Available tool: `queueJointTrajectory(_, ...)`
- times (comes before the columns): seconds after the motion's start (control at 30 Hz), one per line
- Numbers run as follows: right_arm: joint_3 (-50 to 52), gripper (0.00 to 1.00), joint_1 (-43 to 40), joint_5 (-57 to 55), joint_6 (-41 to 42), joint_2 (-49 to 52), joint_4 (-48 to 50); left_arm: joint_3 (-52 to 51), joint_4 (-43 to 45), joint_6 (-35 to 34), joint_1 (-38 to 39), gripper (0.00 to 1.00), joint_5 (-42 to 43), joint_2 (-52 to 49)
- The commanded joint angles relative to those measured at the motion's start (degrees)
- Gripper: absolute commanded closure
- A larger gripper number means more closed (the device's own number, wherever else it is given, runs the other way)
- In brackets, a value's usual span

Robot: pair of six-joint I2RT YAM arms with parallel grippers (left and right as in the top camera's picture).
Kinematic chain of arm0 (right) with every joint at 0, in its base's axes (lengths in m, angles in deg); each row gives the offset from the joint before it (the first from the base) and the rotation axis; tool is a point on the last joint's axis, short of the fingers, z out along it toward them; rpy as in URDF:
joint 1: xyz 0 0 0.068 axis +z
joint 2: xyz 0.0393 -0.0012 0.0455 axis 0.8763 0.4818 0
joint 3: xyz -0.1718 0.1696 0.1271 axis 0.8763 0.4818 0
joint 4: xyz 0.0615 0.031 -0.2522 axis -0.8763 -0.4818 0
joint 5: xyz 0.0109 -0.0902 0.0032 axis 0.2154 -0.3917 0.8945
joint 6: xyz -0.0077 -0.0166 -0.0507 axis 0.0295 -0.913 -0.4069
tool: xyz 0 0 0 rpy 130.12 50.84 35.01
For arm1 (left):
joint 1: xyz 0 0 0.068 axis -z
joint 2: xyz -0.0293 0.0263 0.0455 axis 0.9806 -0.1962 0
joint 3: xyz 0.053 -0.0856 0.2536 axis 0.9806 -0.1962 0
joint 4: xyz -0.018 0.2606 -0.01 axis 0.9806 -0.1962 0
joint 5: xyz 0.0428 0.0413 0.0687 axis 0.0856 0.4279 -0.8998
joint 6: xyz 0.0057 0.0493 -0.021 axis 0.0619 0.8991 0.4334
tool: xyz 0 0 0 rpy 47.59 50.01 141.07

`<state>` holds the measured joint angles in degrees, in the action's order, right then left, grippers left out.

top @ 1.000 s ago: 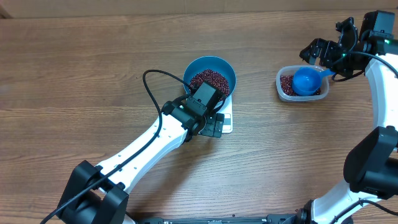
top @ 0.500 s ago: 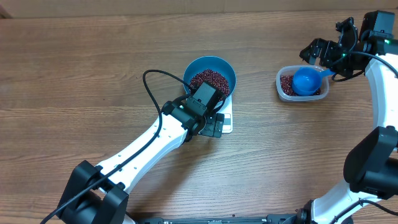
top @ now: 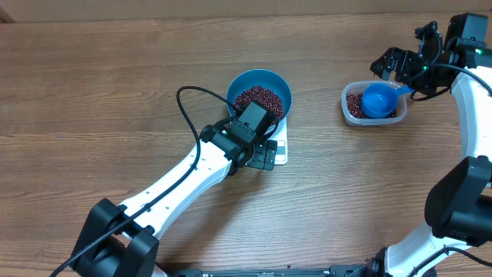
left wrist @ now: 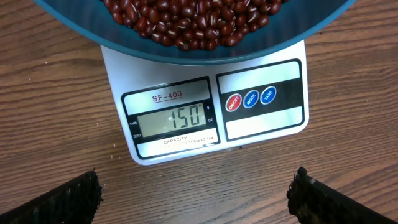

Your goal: Scoop item into bowl and weigh 150g on scale

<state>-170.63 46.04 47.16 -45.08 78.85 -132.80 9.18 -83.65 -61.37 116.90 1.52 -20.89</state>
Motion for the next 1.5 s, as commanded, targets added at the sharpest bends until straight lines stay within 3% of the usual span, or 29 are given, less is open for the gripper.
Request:
queueJointTrajectory(0.0,-0.55,0.0,0.13,0.52,0.2,-0.11,0.35,-0.09,0.11,0.22,-0.09,0.0,0.26,0.33)
queueJointTrajectory(0.43,-0.55,0.0,0.68,0.5,0.2,-0.15,0.37,-0.09,0.11,0.22,-0.09,0.0,0.26,0.33)
queueJointTrajectory(0.67,-0.55,0.0,6.8,0.31,0.2,-2.56,0.33,-0.09,0.11,0.24,-0.09,0.0,0.26,0.33)
queueJointTrajectory(0.87,-0.55,0.0,18.82,0.33,0.2,-12.31,0.35,-0.09,0.11,0.22,-0.09,0.0,0.26,0.33)
queueJointTrajectory(1.07,-0.55,0.0,25.27,0.35,0.2,-21.33,0.33,-0.09,0.11,0.22,-0.09,0.01,0.26,0.33)
queueJointTrajectory(1.47,-0.5,0.0,21.75,0.33,0.2,-41.24,0.13,-0.09,0.11,0.24,-0.09,0.01,0.26,0.33)
